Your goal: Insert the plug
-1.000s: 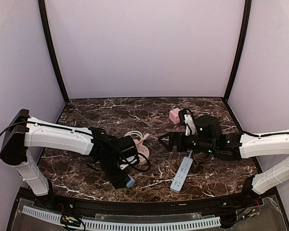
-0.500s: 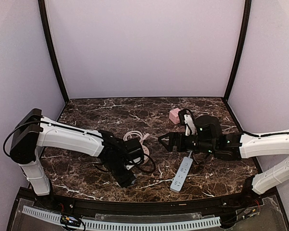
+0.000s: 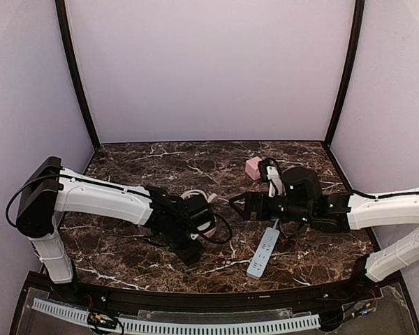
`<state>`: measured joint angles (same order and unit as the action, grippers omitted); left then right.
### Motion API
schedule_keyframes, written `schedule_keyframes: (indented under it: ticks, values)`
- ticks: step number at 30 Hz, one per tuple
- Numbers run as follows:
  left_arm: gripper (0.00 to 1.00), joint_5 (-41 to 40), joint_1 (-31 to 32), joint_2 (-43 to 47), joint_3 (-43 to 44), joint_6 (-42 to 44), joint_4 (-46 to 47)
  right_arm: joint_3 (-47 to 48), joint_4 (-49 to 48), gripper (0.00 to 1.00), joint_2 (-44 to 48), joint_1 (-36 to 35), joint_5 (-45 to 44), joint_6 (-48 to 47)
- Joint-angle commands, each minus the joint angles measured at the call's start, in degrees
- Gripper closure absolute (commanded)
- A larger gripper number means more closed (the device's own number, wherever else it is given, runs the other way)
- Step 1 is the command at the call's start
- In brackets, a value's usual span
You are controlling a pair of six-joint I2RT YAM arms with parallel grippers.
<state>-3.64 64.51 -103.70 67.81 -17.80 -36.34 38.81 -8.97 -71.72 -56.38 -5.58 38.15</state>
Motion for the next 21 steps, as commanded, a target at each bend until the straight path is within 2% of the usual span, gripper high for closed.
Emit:
schedule_keyframes:
  ticks: [1,6,12,21]
  values:
    - [0.31,1.08,0.26,0.29,-0.64,1.15,-0.68,1.71,-0.26,0.01,-0.29,-0.64,0.74,-0.66]
    - [0.24,3.24,0.26,1.50,-2.06,5.58,-2.33,1.70,-0.33,0.01,-0.55,-0.66,0.89,-0.60]
    - [0.28,6.09,0.27,1.63,-3.31,10.57,-1.95,1.81,-0.36,0.01,-0.70,-0.66,1.61,-0.59]
    - [0.34,6.12,0.18,5.25,-12.46,13.67,10.63,1.58,-0.41,0.01,-0.13,-0.66,1.66,-0.55]
